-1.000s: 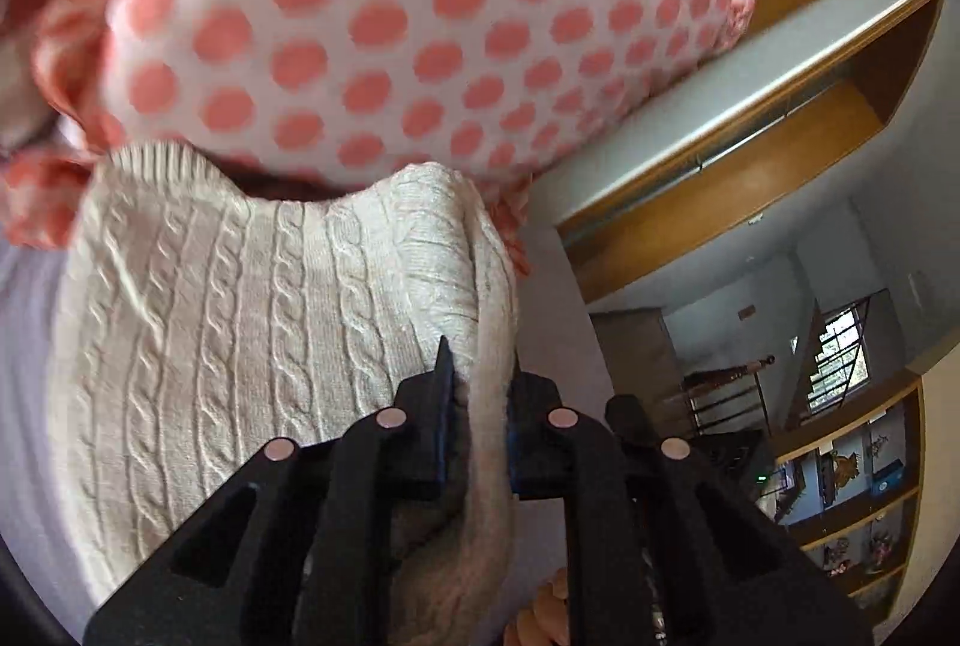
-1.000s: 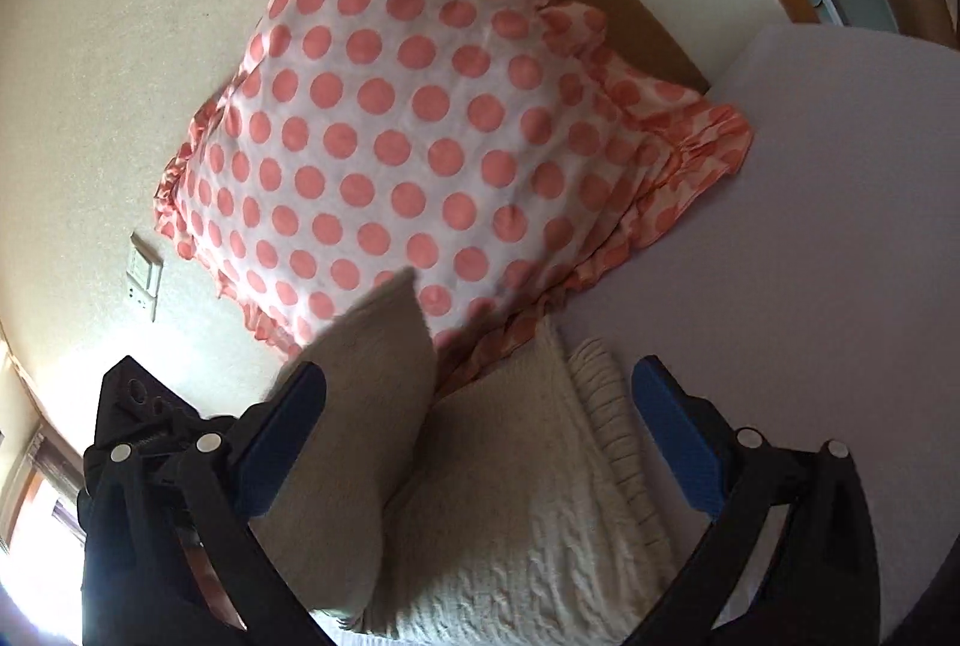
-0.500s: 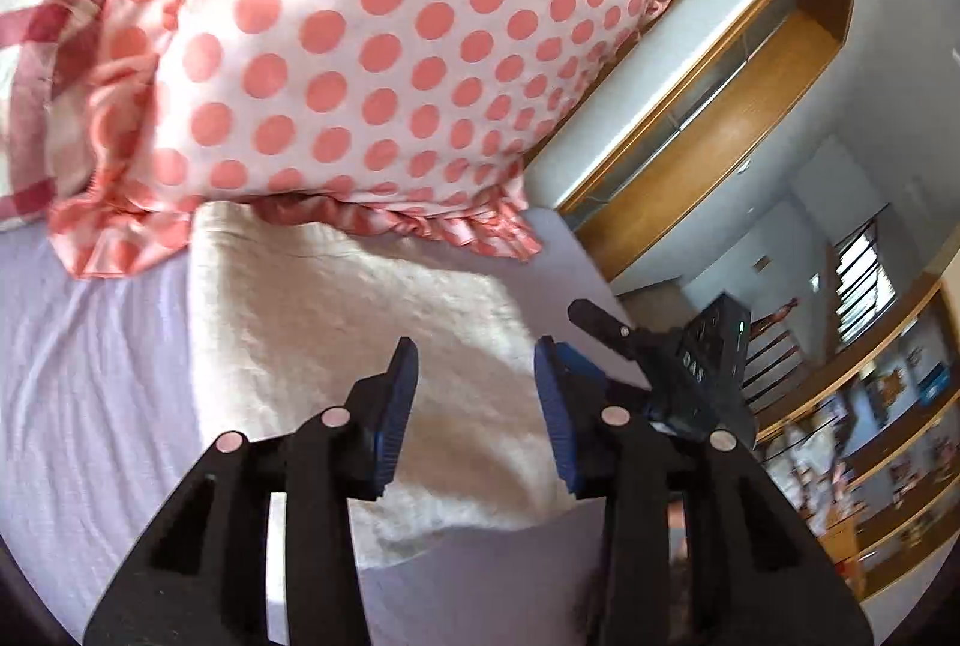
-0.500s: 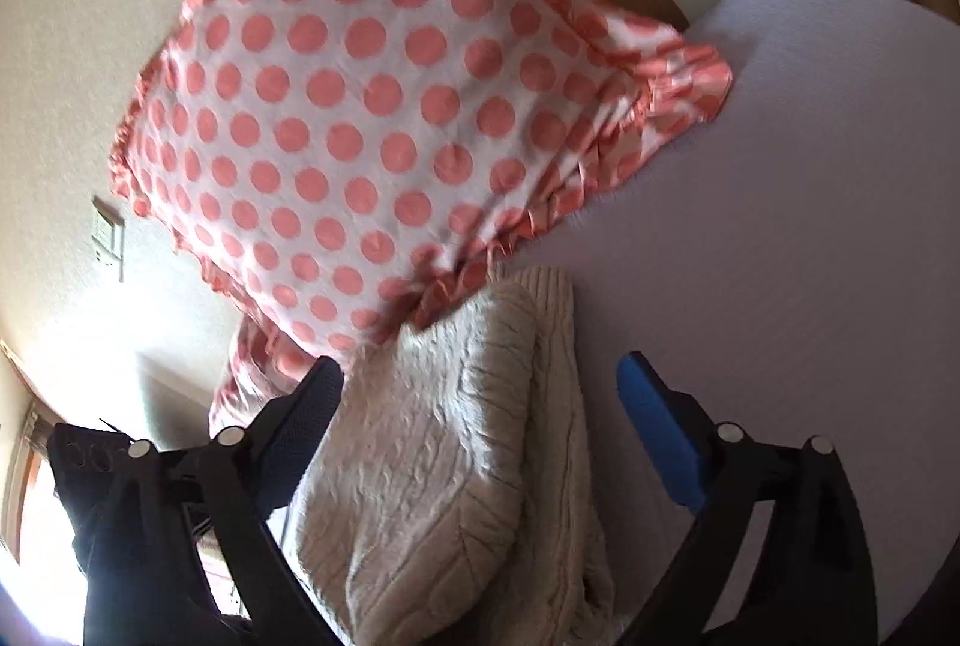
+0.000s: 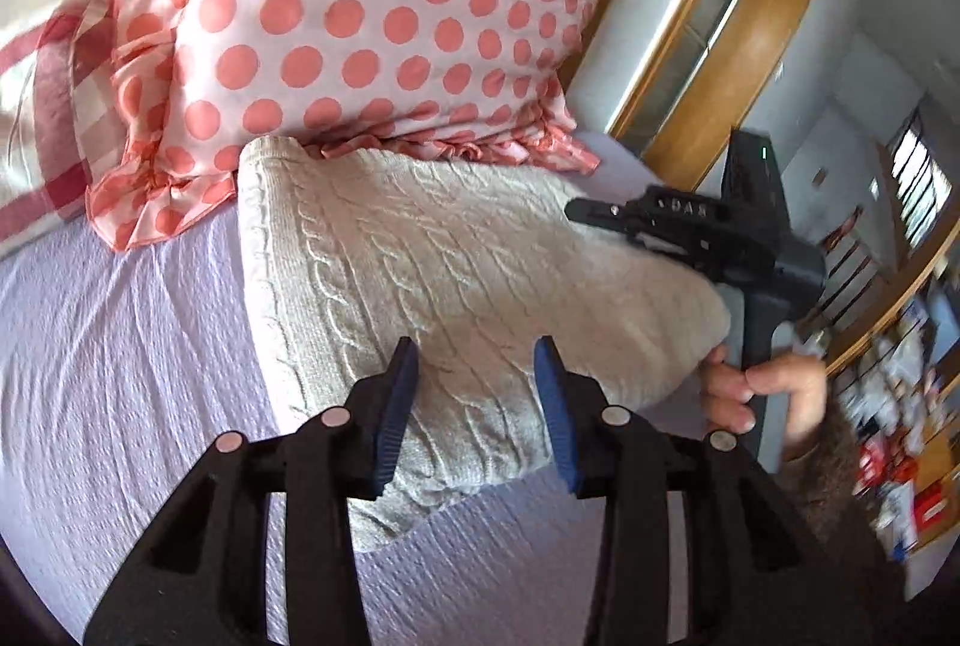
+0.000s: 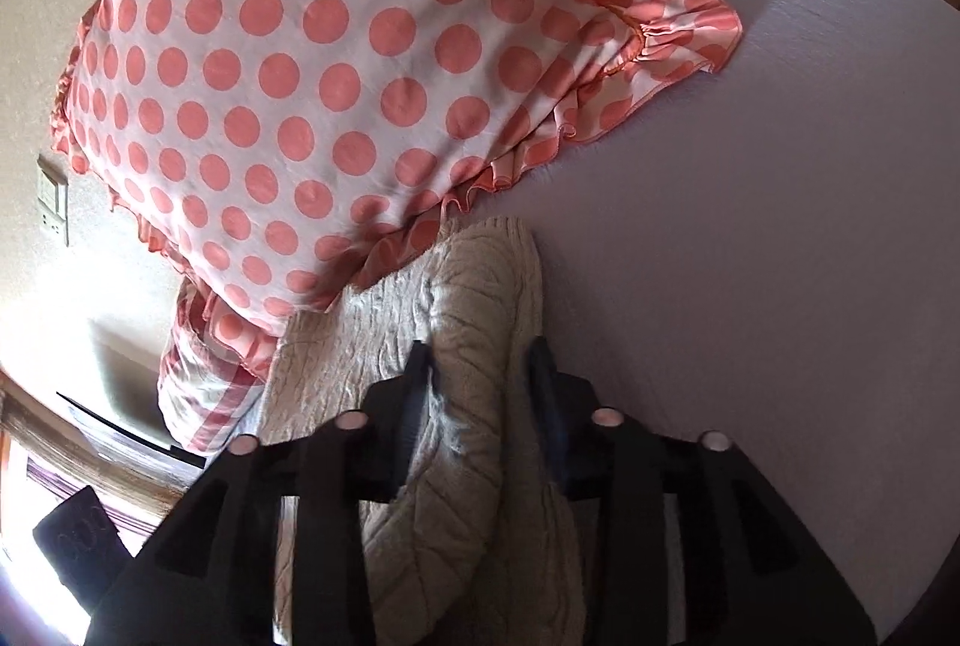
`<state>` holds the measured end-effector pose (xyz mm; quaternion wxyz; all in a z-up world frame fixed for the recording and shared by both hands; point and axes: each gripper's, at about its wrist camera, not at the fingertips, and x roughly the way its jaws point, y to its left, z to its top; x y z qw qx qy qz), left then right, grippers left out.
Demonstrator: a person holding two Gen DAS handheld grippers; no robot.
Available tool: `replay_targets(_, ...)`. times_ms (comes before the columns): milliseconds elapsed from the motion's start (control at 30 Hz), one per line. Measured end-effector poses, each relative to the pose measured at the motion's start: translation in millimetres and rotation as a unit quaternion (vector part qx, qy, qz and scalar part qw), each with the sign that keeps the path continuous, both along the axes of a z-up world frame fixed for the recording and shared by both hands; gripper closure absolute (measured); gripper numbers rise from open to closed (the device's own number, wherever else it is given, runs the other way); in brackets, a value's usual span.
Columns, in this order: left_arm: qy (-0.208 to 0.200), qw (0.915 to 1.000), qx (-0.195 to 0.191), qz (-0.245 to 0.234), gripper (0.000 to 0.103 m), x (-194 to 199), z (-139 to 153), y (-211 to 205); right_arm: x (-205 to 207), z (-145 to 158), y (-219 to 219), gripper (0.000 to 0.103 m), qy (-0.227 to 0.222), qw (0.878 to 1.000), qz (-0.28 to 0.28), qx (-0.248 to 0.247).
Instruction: Fold small clothes
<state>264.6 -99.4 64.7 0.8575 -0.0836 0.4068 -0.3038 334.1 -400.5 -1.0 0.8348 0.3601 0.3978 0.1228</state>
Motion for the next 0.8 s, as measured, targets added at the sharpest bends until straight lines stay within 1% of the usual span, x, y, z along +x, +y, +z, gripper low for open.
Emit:
replay_targets(33,0.012,0.9993,-0.027,0.022,0.061,5.9,1.4,16.7,-3.6,2.6,-4.5,0.019,-0.004,1.0,-0.005,0.012)
replay_targets(67,0.023,0.9978,-0.045,0.043,0.057,12.4,0.9,32.2,-6.4,5.3,-7.6,0.007,-0.01,1.0,-0.009,0.021)
replay_targets(100,0.038,0.9961,-0.053,0.06,0.054,19.7,-1.4,44.7,-7.7,6.5,-10.2,0.007,-0.013,0.999,-0.005,0.03)
replay_targets(167,0.079,0.991,-0.064,0.087,0.054,36.1,-11.5,64.4,-6.4,3.6,-12.4,0.007,-0.004,0.999,0.006,0.048)
replay_targets(200,0.103,0.988,-0.074,0.089,0.054,42.1,-18.1,71.3,-4.9,0.8,-11.4,0.007,0.003,0.999,0.011,0.052)
replay_targets(267,0.144,0.9817,-0.088,0.087,0.053,55.4,-34.5,75.5,-0.1,-5.0,-3.8,0.008,0.026,0.998,0.024,0.044)
replay_targets(333,0.161,0.9777,-0.11,0.08,0.05,62.0,-44.1,77.1,2.8,-10.5,4.7,0.012,0.044,0.998,0.041,0.032)
replay_targets(367,0.164,0.9767,-0.115,0.076,0.05,63.6,-45.1,75.5,2.0,-9.8,8.1,0.013,0.042,0.998,0.046,0.022)
replay_targets(400,0.166,0.9762,-0.117,0.075,0.047,65.2,-45.6,74.9,2.0,-10.9,9.9,0.013,0.041,0.997,0.053,0.025)
replay_targets(433,0.169,0.9757,-0.118,0.075,0.046,66.9,-47.2,74.0,2.0,-12.3,10.8,0.016,0.04,0.997,0.061,0.029)
replay_targets(467,0.176,0.9746,-0.118,0.074,0.042,68.4,-49.8,72.8,2.6,-15.6,12.3,0.03,0.045,0.996,0.07,0.036)
replay_targets(500,0.184,0.9724,-0.121,0.077,0.04,71.0,-52.8,71.9,3.2,-18.5,14.7,0.034,0.049,0.995,0.079,0.035)
replay_targets(567,0.193,0.9692,-0.131,0.079,0.039,67.6,-57.3,70.4,1.7,-18.1,17.9,0.034,0.045,0.995,0.087,0.029)
replay_targets(633,0.202,0.9655,-0.145,0.077,0.039,67.1,-63.7,66.7,1.3,-20.8,20.9,0.041,0.042,0.994,0.099,0.031)
replay_targets(667,0.201,0.9649,-0.151,0.076,0.04,69.1,-64.6,61.6,1.8,-23.2,23.0,0.051,0.042,0.993,0.103,0.037)
replay_targets(700,0.202,0.9648,-0.152,0.072,0.045,70.0,-65.5,57.5,2.1,-26.1,24.0,0.058,0.041,0.992,0.109,0.05)
replay_targets(733,0.199,0.9657,-0.149,0.075,0.047,69.5,-64.5,55.7,1.7,-27.8,24.5,0.059,0.039,0.991,0.109,0.061)
replay_targets(800,0.197,0.9655,-0.154,0.073,0.063,69.9,-62.4,56.5,1.1,-28.1,27.0,0.062,0.037,0.99,0.109,0.083)
